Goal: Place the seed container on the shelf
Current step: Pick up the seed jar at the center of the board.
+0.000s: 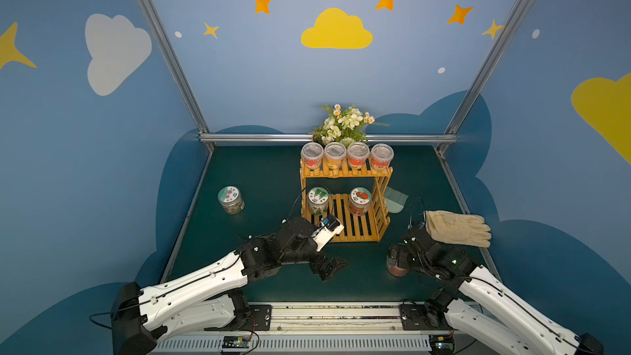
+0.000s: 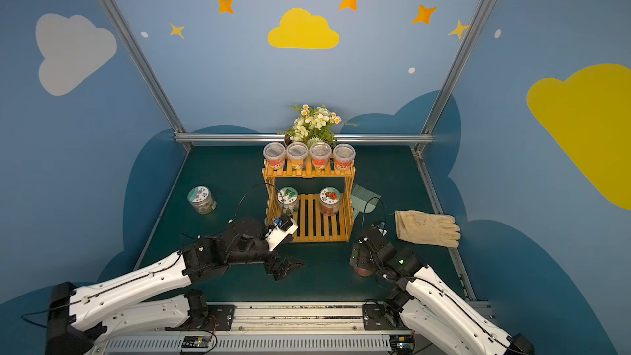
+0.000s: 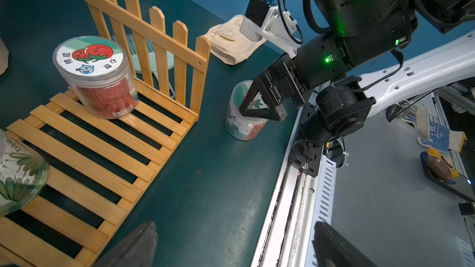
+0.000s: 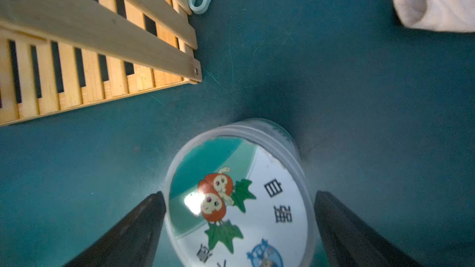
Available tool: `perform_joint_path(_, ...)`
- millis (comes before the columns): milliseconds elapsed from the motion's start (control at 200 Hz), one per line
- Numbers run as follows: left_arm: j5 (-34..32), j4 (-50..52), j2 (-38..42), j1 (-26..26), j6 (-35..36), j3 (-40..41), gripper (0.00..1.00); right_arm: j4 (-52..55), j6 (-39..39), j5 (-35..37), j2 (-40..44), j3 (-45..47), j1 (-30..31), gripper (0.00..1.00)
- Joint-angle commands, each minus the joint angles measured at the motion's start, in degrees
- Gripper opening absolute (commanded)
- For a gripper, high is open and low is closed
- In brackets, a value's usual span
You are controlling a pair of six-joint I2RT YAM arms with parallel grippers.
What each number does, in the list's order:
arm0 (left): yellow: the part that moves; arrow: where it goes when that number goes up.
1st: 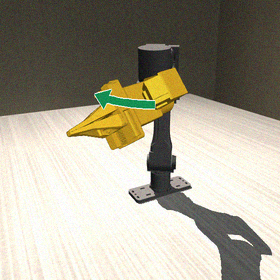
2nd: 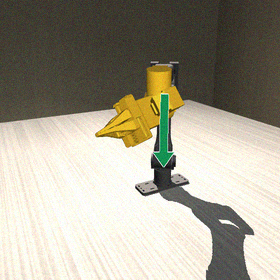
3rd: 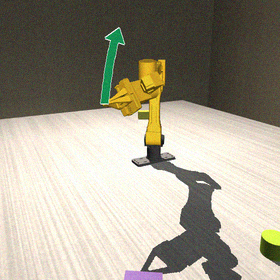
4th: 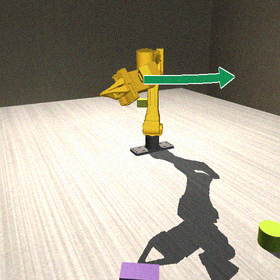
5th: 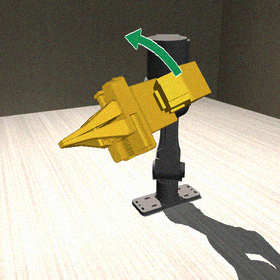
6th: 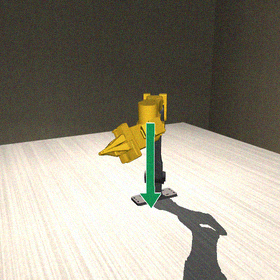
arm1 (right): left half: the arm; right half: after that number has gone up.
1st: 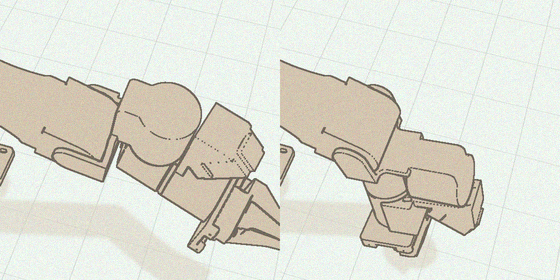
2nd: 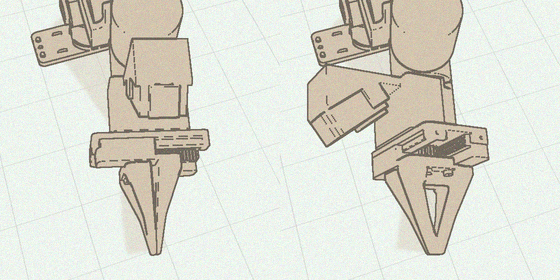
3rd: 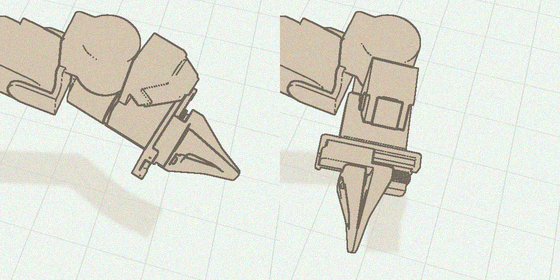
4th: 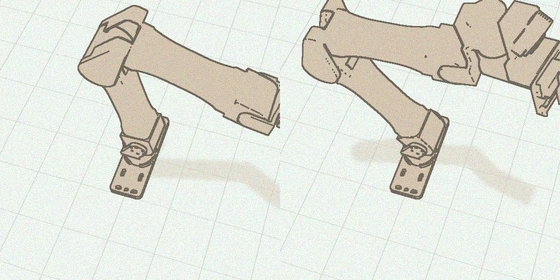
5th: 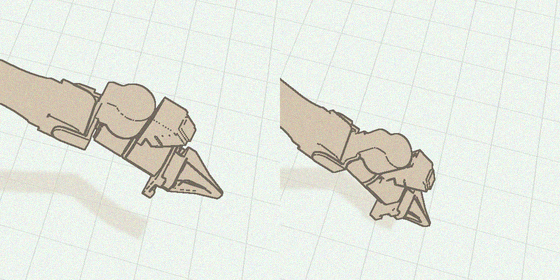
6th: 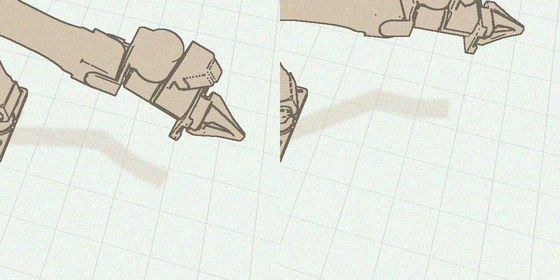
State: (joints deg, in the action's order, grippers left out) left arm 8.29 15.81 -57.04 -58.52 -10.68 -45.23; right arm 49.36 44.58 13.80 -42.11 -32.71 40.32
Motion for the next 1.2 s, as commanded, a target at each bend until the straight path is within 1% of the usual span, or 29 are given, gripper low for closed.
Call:
perform_joint_path(0,-0.63,-0.18,0.24,-0.02,0.75,-1.58,1.0,-0.44,-1.34,-0.37,1.18,1.51,-0.24,0.95)
perform_joint_path(70,-0.82,-0.09,0.27,0.04,0.67,-1.51,1.0,-0.38,-1.37,-0.22,1.66,1.58,-0.19,0.98)
perform_joint_path(330,-1.34,0.52,0.25,0.04,1.01,-1.79,1.0,-0.28,-2.82,-0.35,0.52,-0.04,-0.16,0.98)
perform_joint_path(496,-1.96,0.69,0.64,-0.01,0.92,-1.49,1.0,0.11,-2.36,-0.75,-0.72,0.41,-0.21,0.98)
perform_joint_path(526,-2.05,0.79,0.67,-0.01,0.92,-1.54,1.0,0.07,-2.23,-0.84,-0.66,0.45,-0.21,0.98)
perform_joint_path(641,-2.53,0.97,0.88,0.01,1.09,-1.53,1.0,0.47,-1.75,-1.21,0.19,0.11,-0.06,0.92)
perform_joint_path(716,-3.35,1.03,1.05,-0.01,1.19,-1.66,1.0,0.03,-2.79,-3.62,1.03,-0.25,0.3,0.89)
perform_joint_path(781,-4.92,1.2,1.48,-0.01,0.99,-1.68,1.0,-1.9,-5.89,-8.48,1.56,-0.14,1.11,0.89)
perform_joint_path(851,-7.16,1.64,2.13,0.05,0.32,-1.35,1.0,-2.5,-6.27,-11.81,2.06,-0.07,3.02,0.87)
perform_joint_path(916,-8.89,1.75,3.12,0.08,-0.11,-0.71,1.0,-2.17,-5.4,-12.16,2.69,-0.46,6.05,0.87)
perform_joint_path(1011,-11.61,1.43,4.99,0.16,-0.76,0.39,1.0,-3.26,-4.68,-8.72,3.85,-0.95,12.95,0.86)
perform_joint_path(1066,-12.98,0.85,6.38,0.25,-1.1,1.25,1.0,-5.33,-5.51,-7.06,3.65,-0.95,16.69,0.86)
perform_joint_path(1131,-14.34,0.32,7.73,0.44,-1.4,2.14,1.0,-8.4,-7.36,-5.31,1.51,-1.19,20.61,0.85)
perform_joint_path(1191,-15.63,0.44,8.74,0.59,-1.86,2.74,1.0,-11.17,-10.2,-3.58,-2.3,-2.62,24.28,0.85)
